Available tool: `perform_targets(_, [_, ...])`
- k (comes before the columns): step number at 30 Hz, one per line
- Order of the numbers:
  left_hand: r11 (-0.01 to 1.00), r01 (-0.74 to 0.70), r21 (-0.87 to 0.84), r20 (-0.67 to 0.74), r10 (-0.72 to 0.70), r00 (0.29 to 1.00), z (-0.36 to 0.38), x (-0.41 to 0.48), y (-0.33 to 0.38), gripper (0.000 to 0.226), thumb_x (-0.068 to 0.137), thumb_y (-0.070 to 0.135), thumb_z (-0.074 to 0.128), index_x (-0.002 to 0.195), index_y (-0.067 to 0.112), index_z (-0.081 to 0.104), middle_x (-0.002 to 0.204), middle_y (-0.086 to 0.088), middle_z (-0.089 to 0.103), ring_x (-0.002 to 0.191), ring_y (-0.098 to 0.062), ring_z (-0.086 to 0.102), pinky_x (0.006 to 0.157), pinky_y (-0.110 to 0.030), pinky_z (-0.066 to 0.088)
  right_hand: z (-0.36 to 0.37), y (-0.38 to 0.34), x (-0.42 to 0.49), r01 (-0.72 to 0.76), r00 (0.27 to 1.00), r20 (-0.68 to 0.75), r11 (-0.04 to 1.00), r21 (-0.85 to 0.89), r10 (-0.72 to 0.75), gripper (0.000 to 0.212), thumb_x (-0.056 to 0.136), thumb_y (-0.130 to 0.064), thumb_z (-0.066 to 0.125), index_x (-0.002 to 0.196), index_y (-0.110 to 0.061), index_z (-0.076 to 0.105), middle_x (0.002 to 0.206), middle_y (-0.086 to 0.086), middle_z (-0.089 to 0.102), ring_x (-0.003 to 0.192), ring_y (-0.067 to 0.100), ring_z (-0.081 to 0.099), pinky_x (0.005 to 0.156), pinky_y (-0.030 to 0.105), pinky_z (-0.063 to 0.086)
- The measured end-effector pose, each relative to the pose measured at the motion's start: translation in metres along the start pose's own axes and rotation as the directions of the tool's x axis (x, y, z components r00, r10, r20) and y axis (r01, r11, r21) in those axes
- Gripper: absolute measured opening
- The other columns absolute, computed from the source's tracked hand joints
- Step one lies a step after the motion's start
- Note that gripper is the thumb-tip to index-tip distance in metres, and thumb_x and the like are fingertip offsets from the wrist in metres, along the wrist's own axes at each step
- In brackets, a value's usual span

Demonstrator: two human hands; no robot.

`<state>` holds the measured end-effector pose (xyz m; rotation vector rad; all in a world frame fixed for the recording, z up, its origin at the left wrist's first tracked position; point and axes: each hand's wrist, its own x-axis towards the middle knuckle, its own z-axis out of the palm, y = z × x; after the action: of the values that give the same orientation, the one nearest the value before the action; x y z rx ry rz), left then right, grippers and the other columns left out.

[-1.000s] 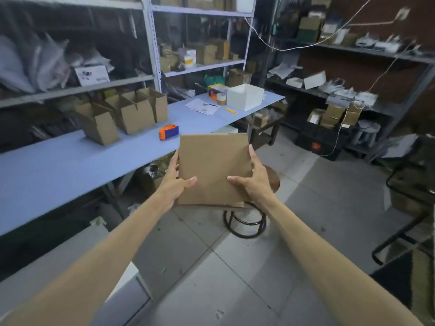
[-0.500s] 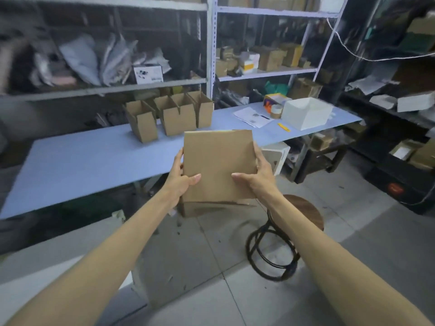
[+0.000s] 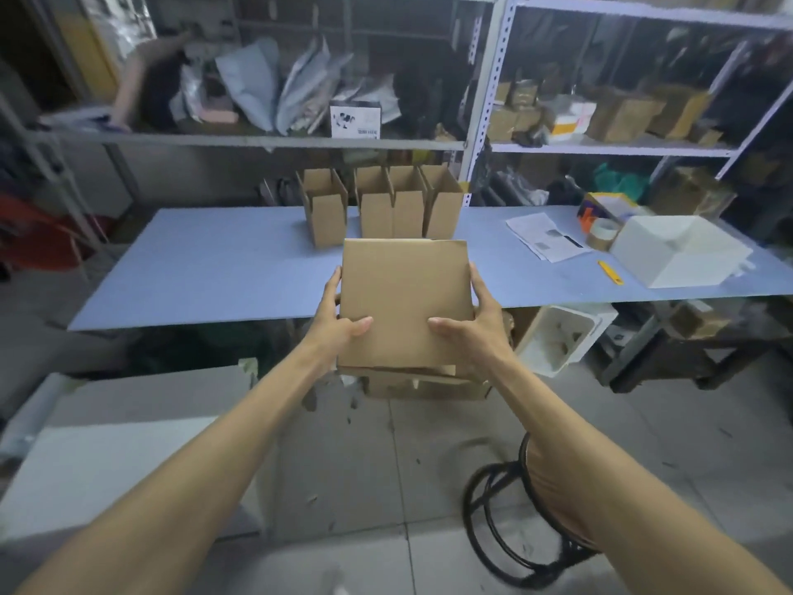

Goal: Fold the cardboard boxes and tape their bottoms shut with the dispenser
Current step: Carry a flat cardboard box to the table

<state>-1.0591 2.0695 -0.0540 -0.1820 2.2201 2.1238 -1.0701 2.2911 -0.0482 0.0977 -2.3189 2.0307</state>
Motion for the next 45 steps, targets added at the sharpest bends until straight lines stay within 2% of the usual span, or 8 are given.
perform_targets(3, [1.000, -0.016, 0.025, -0.003, 0.016, 1.000, -0.008, 0.035, -0.001, 0.090, 0.088, 0.005, 0.066, 0.151, 0.038, 0.012, 0.131, 0.004, 0.040, 0.100, -0.008, 0.053, 0.070, -0.023, 0.049, 0.009, 0.006, 0.032, 0.007, 1.000, 0.004, 1.000, -0.015, -0.007, 0.106, 0.067, -0.008, 0.085, 0.150, -0.032, 0.024, 0.147, 0.000, 0.041, 0.123, 0.019, 0.052, 0.096, 0.034, 0.051])
perform_targets(7, [0.999, -0.020, 0.026, 0.002, 0.019, 1.000, -0.019, 0.075, 0.001, 0.090, 0.088, 0.008, 0.068, 0.150, 0.040, 0.011, 0.133, 0.006, 0.037, 0.108, -0.015, 0.050, 0.082, -0.029, 0.048, 0.020, 0.006, 0.076, 0.030, 0.999, 0.013, 0.998, -0.047, -0.029, 0.103, 0.068, -0.008, 0.084, 0.150, -0.029, 0.025, 0.147, -0.007, 0.037, 0.122, 0.014, 0.048, 0.079, 0.009, 0.049])
perform_targets(12, [0.999, -0.011, 0.031, 0.013, 0.011, 1.000, -0.032, 0.122, 0.007, 0.091, 0.088, 0.009, 0.068, 0.150, 0.041, 0.010, 0.134, 0.006, 0.037, 0.105, -0.010, 0.050, 0.078, -0.027, 0.046, 0.032, 0.012, 0.126, -0.007, 1.000, 0.020, 0.998, -0.056, 0.008, 0.105, 0.067, -0.010, 0.085, 0.150, -0.031, 0.025, 0.138, -0.004, 0.042, 0.121, 0.018, 0.049, 0.095, 0.028, 0.048])
perform_targets(17, [0.999, 0.028, 0.032, -0.020, -0.027, 0.999, -0.036, 0.168, 0.001, 0.091, 0.087, 0.007, 0.068, 0.150, 0.040, 0.012, 0.132, 0.004, 0.039, 0.099, -0.007, 0.053, 0.067, -0.019, 0.047, 0.042, 0.030, 0.176, -0.067, 0.997, 0.043, 0.996, -0.051, 0.069, 0.105, 0.068, -0.009, 0.084, 0.151, -0.031, 0.023, 0.132, -0.006, 0.042, 0.102, -0.003, 0.052, 0.066, 0.006, 0.048])
perform_targets(20, [0.998, 0.052, 0.031, -0.044, -0.051, 0.998, -0.036, 0.203, -0.007, 0.092, 0.085, 0.004, 0.069, 0.151, 0.038, 0.013, 0.133, 0.001, 0.039, 0.099, -0.009, 0.053, 0.070, -0.022, 0.049, 0.047, 0.050, 0.207, -0.090, 0.995, 0.046, 0.996, -0.028, 0.091, 0.107, 0.066, -0.005, 0.084, 0.151, -0.029, 0.024, 0.128, -0.006, 0.044, 0.092, -0.017, 0.053, 0.062, 0.001, 0.044])
perform_targets(27, [0.992, 0.125, 0.016, -0.115, -0.123, 0.986, -0.028, 0.289, -0.023, 0.091, 0.086, 0.000, 0.067, 0.151, 0.037, 0.015, 0.129, -0.001, 0.041, 0.096, -0.004, 0.053, 0.069, -0.020, 0.048, 0.052, 0.091, 0.308, -0.188, 0.975, 0.115, 0.982, -0.012, 0.188, 0.106, 0.064, -0.001, 0.084, 0.149, -0.034, 0.029, 0.107, -0.025, 0.040, 0.087, -0.009, 0.055, 0.056, -0.001, 0.042])
perform_targets(34, [0.976, 0.217, 0.003, -0.191, -0.213, 0.958, -0.021, 0.350, -0.033, 0.093, 0.085, 0.001, 0.067, 0.152, 0.037, 0.013, 0.126, 0.002, 0.041, 0.098, -0.009, 0.052, 0.074, -0.024, 0.048, 0.056, 0.117, 0.385, -0.289, 0.932, 0.213, 0.956, -0.055, 0.294, 0.108, 0.065, -0.005, 0.085, 0.148, -0.039, 0.026, 0.122, 0.003, 0.056, 0.102, 0.014, 0.059, 0.064, 0.014, 0.052])
perform_targets(45, [0.938, 0.332, -0.098, -0.244, -0.346, 0.906, -0.061, 0.413, -0.075, 0.091, 0.085, -0.003, 0.066, 0.150, 0.038, 0.017, 0.122, 0.004, 0.043, 0.096, -0.004, 0.053, 0.071, -0.022, 0.049, 0.111, 0.150, 0.452, -0.343, 0.880, 0.305, 0.931, -0.125, 0.365, 0.101, 0.071, 0.002, 0.079, 0.151, -0.029, 0.026, 0.129, 0.007, 0.056, 0.111, 0.024, 0.058, 0.094, 0.041, 0.051])
